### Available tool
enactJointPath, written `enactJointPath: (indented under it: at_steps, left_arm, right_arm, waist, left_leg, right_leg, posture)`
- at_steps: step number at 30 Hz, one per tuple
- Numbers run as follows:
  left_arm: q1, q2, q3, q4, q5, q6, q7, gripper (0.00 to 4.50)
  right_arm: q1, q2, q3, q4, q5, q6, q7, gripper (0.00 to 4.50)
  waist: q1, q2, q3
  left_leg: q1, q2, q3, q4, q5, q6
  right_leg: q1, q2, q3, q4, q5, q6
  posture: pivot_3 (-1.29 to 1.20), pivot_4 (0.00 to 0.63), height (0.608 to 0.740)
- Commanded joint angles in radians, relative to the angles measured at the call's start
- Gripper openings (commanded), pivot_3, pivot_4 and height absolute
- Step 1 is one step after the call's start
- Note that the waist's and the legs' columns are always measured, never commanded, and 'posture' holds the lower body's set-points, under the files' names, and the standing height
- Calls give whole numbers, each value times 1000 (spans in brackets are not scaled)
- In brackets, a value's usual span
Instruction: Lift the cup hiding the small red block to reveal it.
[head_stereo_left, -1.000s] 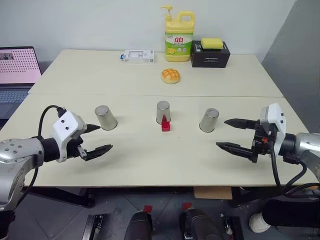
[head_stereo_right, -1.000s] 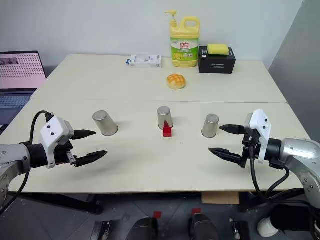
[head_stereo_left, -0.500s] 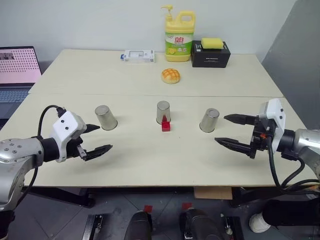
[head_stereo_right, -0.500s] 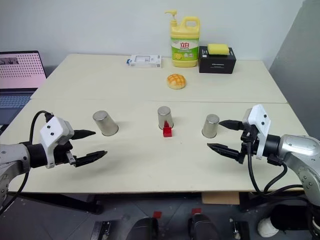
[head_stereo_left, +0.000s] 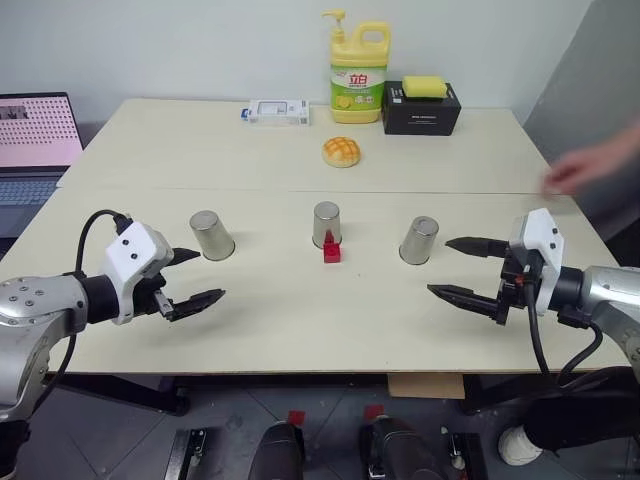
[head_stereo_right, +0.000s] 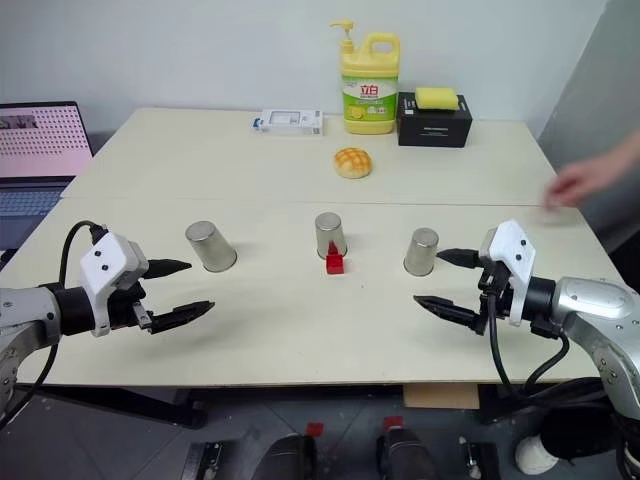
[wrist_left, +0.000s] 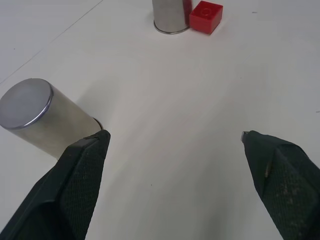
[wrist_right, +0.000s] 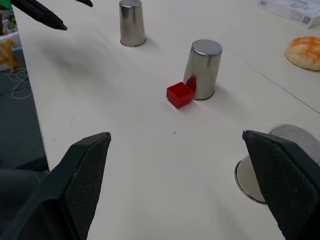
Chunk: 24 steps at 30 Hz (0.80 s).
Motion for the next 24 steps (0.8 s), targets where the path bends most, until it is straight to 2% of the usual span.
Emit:
enactJointPath:
  at_steps: [1,24]
  left_arm:
    - [-9,7,16,-23,4,-5,7,4500]
    - [-26,13,5,-14,6,-7,0,4500]
  right_arm:
    - [3,-14,-22,-4,-14,-41,17,4475]
    - [32,-9,-13,12,-41,-94,42,4475]
  waist:
    - [0,0,0]
    - [0,0,0]
  left_leg:
    - [0,0,0,0,0,0]
    - [0,0,0,0,0,0]
  right_leg:
    - [0,0,0,0,0,0]
    - [0,0,0,0,0,0]
  posture:
    - [0,150,740]
    - [0,150,740]
